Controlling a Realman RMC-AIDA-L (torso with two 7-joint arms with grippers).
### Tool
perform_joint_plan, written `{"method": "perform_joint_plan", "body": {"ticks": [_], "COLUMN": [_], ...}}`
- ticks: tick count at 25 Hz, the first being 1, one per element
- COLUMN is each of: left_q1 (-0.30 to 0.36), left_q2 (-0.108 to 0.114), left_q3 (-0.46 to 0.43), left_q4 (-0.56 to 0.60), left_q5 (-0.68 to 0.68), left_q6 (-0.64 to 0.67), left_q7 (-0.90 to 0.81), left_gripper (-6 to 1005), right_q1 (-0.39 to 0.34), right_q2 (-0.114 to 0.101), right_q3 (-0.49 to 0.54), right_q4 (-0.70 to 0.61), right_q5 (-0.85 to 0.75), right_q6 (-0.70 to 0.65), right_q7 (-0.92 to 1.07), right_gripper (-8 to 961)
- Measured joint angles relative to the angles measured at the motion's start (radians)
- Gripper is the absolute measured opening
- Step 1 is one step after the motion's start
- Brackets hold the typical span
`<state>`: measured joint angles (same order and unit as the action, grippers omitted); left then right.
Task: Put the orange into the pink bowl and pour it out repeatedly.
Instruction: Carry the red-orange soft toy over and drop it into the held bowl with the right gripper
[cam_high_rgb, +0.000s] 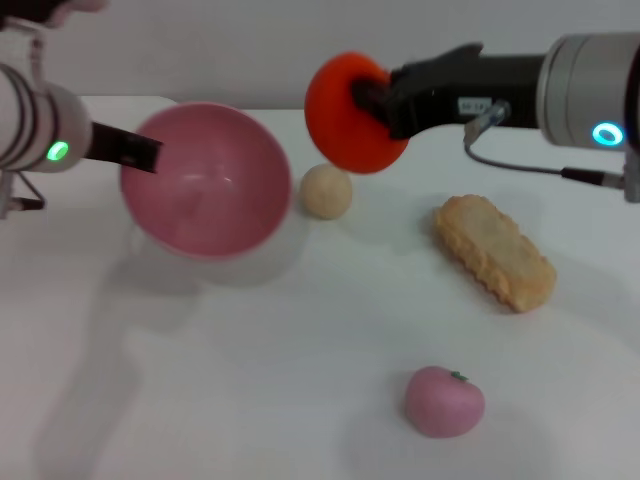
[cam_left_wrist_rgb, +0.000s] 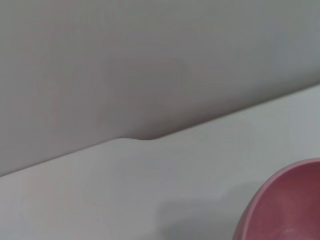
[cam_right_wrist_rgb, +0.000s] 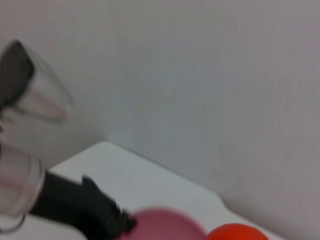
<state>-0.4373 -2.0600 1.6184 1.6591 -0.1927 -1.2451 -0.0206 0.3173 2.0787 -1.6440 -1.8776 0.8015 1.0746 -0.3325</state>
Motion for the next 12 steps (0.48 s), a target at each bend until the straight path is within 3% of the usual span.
{"method": "perform_joint_plan", "body": {"ticks": [4,12], "left_q1": [-0.029,-0.071], "left_q2": [-0.002,-0.002], "left_q3": [0.046,0.084], "left_q4": [0.000,-0.003], "left_q5": [-0.027,-0.067], "left_q6": [-0.021,-0.019], "left_q7": [0.000,0.000], "left_gripper": [69,70], "right_q1": [0.002,0.023], "right_q2": [0.000,-0.002], "right_q3": [-0.003,-0.044], "right_q4": [-0.023,0.068], "right_q5": [-0.013,-0.011], "right_q6": [0.000,-0.041], "right_q7": [0.004,0.004], "right_gripper": [52,50]}}
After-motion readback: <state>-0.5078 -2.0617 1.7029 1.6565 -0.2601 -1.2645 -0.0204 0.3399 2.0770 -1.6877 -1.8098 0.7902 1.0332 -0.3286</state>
